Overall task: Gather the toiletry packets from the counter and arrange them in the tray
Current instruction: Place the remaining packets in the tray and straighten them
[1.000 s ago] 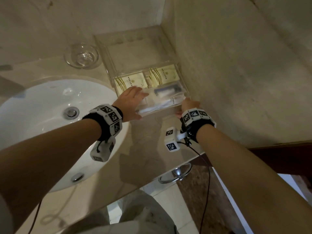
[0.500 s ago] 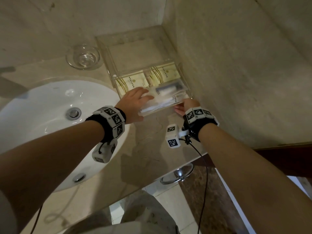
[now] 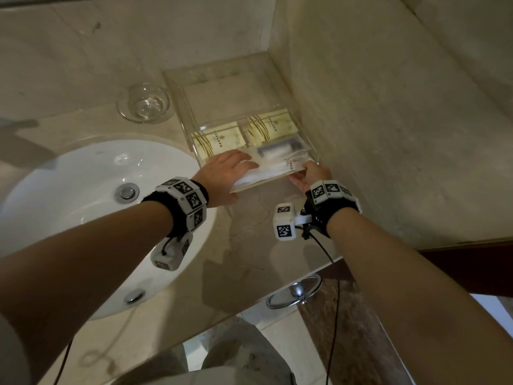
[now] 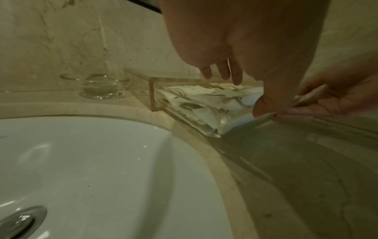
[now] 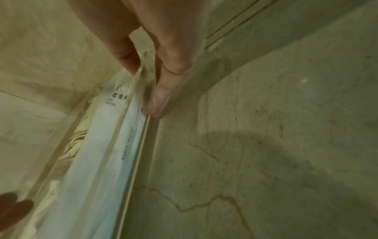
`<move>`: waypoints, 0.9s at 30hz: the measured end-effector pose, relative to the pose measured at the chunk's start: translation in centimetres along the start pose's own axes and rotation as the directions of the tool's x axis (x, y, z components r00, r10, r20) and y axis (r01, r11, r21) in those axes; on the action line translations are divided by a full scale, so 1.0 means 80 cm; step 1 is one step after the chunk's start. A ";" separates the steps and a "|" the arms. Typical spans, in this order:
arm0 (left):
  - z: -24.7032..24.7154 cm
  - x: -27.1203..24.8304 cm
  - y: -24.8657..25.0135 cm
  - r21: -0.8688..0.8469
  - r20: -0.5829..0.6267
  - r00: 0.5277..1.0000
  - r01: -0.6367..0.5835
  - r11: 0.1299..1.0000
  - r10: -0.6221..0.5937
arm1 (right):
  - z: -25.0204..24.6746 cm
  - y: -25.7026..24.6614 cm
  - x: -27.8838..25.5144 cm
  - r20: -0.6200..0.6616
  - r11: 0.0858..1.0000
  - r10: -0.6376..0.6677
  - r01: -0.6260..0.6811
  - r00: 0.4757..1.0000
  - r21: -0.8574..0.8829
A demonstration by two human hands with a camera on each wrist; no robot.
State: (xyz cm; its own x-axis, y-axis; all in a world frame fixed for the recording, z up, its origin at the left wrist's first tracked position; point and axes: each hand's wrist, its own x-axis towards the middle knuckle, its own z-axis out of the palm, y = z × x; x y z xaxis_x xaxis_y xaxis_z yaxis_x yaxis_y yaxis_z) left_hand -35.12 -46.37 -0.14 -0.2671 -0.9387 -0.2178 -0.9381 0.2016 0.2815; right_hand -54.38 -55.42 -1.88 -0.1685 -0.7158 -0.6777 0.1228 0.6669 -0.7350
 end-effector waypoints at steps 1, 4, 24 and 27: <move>0.000 0.000 -0.002 0.002 -0.002 1.000 -0.001 1.000 0.001 | 0.001 0.000 -0.001 0.006 1.000 -0.011 0.011 1.000 -0.006; 0.000 -0.002 -0.005 0.025 -0.001 1.000 -0.009 1.000 0.009 | 0.003 0.003 0.000 0.000 1.000 -0.022 0.022 1.000 0.005; -0.020 0.032 -0.045 0.046 -0.158 0.973 0.176 0.983 -0.166 | 0.058 -0.030 0.012 0.268 0.994 0.037 -0.064 0.963 0.092; -0.028 0.041 -0.058 0.045 -0.200 0.954 0.238 0.970 -0.225 | 0.075 -0.037 0.009 0.313 0.992 0.048 -0.081 0.949 0.092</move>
State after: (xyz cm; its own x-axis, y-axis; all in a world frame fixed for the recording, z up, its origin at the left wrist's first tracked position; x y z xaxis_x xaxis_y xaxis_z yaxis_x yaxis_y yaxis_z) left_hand -31.18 -51.01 -0.09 0.0002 -0.9965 -0.0839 -0.9836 -0.0154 0.1796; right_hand -49.01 -59.14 -0.31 0.1519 -0.7117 -0.6858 0.2257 0.7005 -0.6770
